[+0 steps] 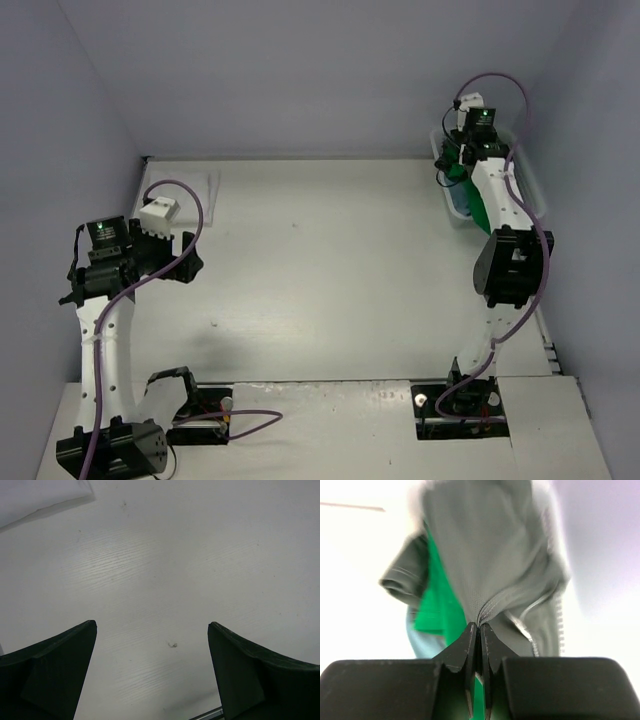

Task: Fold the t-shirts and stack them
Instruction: Grab the tshirt from the pile, then move the tshirt to the center of the board

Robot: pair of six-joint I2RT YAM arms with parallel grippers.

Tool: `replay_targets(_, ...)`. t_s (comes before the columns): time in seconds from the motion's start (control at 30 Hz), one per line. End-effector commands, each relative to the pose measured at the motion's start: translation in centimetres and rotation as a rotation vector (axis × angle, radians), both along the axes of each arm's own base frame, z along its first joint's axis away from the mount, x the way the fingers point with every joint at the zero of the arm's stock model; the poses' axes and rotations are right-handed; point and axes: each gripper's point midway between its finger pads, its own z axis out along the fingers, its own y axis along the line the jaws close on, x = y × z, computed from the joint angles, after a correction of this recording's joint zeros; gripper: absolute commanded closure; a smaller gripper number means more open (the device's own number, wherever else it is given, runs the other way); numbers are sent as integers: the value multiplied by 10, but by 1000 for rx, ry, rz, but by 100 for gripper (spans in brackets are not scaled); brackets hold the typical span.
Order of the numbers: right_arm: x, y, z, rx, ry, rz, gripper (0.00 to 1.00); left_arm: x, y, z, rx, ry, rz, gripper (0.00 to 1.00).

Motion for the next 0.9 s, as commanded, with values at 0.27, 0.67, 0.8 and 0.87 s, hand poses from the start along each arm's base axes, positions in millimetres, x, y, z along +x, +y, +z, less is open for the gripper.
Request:
replay_targets(0.27,-63,53,244,-112,-469,112,100,7,1,22,-20,-102,4,13)
replay_targets(0.67,-213,137,382,-58,-758,453,100,1,1,25,-48,-125,18,13)
replay_targets(0.8,-258,158,380,-12,-794,629,100,0,1,25,-51,-133,17,13)
replay_targets(0.87,-290,165,387,4,-844,712,100,-1,-1,25,-55,-134,11,13)
